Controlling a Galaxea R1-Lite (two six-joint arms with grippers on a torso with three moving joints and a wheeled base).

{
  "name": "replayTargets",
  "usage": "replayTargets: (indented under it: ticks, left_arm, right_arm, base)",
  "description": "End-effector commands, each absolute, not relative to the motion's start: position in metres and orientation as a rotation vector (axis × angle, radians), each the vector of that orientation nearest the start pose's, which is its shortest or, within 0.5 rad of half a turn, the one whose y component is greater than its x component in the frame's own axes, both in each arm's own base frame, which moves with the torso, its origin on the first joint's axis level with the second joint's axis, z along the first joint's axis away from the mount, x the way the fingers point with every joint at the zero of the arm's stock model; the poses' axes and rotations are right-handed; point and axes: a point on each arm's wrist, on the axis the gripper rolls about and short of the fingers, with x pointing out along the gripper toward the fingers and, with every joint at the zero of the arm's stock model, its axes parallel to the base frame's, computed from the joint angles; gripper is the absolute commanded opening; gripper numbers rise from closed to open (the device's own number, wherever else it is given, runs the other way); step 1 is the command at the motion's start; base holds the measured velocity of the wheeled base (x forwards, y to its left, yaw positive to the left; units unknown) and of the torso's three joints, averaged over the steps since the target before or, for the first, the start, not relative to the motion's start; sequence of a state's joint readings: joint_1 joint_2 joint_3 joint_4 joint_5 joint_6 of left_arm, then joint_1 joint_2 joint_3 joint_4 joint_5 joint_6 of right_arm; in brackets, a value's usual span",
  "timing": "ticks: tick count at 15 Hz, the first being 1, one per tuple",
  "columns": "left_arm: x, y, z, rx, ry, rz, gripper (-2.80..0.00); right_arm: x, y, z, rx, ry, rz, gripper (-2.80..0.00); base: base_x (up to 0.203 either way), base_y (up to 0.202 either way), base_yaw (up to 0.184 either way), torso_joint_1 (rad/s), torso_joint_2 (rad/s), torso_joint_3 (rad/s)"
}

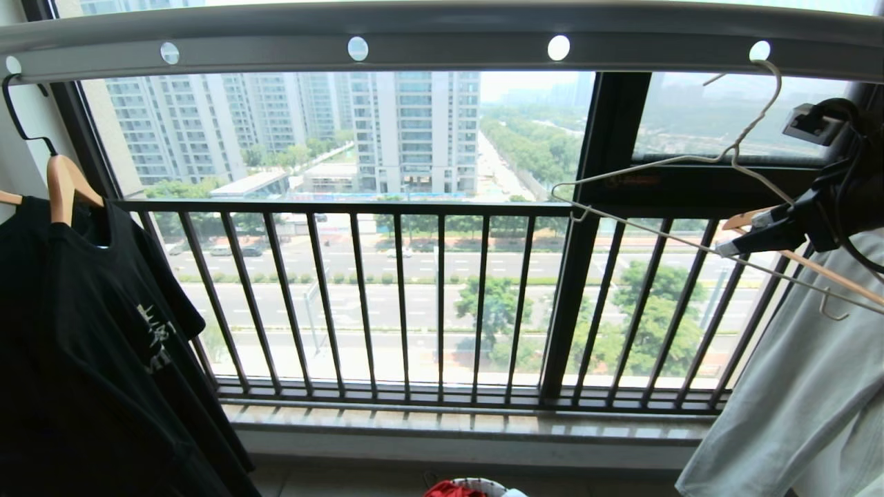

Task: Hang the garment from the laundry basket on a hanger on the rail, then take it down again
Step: Pick up the clothes rack on the clothesline

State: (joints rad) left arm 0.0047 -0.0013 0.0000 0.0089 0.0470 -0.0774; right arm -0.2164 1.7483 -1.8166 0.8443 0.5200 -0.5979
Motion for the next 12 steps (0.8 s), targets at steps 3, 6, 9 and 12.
replayTargets:
  ticks: [3, 6, 9, 12]
  left_arm:
    - [-0.0228, 0.001, 0.0745, -0.078, 0.007, 0.052, -2.8]
    - [-0.0228, 0.001, 0.0745, -0.078, 0.007, 0.052, -2.8]
    - [-0.0228, 0.001, 0.0745, -0.078, 0.007, 0.053, -2.8]
    - [-0.0228, 0.0009, 0.0745, -0.078, 0.007, 0.053, -2.8]
  right_arm:
    - [0.2883, -0.0518, 0.3102, -0.289, 0.619, 0.498, 0.0]
    - [0.2884, -0.0519, 0.3107, -0.29, 0.616, 0.498, 0.0]
    - [0.2883, -0.0518, 0.3112, -0.293, 0.61, 0.496, -2.8]
    - [0.2874, -0.0516, 0.3124, -0.295, 0.606, 0.495, -2.8]
  base:
    - [0.0, 0.0, 0.0, 0.0, 0.0, 0.0]
    - [0.0, 0.0, 0.0, 0.0, 0.0, 0.0]
    - [0.0, 0.0, 0.0, 0.0, 0.0, 0.0]
    - [0.0, 0.0, 0.0, 0.0, 0.0, 0.0]
